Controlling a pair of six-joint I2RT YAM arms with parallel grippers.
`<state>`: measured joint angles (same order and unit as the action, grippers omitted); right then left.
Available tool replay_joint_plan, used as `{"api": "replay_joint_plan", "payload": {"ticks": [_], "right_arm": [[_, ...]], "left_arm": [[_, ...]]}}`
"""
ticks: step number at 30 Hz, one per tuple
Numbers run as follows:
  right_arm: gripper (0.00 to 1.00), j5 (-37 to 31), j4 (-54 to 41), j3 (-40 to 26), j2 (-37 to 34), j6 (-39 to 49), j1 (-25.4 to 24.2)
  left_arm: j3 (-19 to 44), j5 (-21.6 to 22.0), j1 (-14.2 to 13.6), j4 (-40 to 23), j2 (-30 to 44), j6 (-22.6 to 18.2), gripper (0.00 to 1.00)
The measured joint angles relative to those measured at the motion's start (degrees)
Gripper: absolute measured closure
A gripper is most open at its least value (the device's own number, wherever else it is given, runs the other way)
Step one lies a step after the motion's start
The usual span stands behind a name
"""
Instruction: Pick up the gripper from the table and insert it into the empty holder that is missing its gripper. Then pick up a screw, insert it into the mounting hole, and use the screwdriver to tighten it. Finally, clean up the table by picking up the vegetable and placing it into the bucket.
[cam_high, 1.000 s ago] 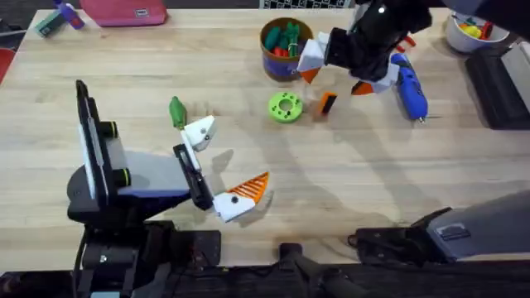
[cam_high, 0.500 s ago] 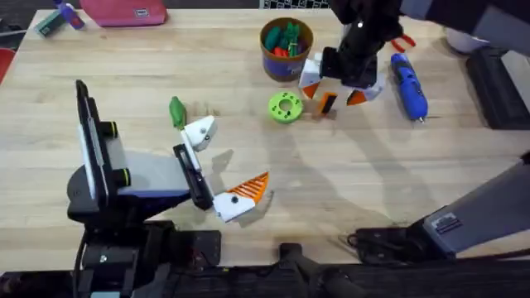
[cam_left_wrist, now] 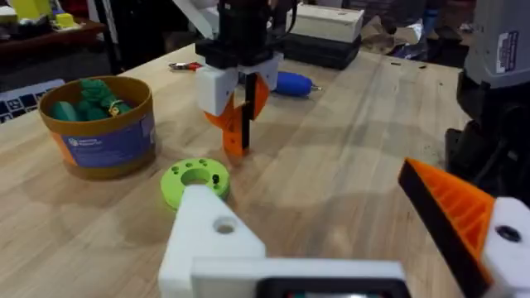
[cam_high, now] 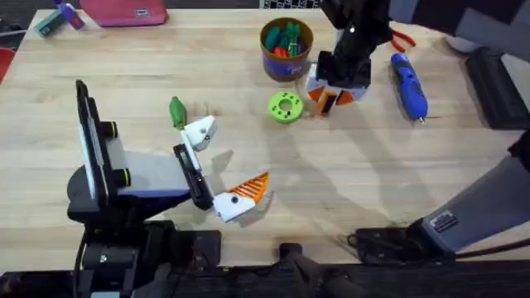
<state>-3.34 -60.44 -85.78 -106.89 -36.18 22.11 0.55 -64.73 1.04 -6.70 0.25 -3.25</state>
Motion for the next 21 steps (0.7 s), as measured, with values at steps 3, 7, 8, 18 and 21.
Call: {"api": "replay_joint_plan", "payload": {"ticks": [3,7,8,18,21], "right_arm": [[0.675,-0.02,-0.3,-0.01,0.0,0.11,0.0],[0.924,-0.44,-0.79,-0.01,0.0,0.21,0.0],[0.976,-0.48,-0.75,-0.02,0.0,0.19,0.0],[0.987,-0.5,-0.74,-0.02,0.02,0.21,0.0],[0.987,-0.48,-0.86,0.0,0.84,0.22,0.01]], "left_arm": [[0.0,0.0,0.0,0.0,0.01,0.0,0.016],[-0.01,0.0,0.0,0.0,0.0,0.0,0.015],[-0.02,0.0,0.0,0.0,0.0,0.0,0.016],[-0.02,0.0,0.0,0.0,0.0,0.0,0.015],[-0.01,0.0,0.0,0.0,0.0,0.0,0.015]]}}
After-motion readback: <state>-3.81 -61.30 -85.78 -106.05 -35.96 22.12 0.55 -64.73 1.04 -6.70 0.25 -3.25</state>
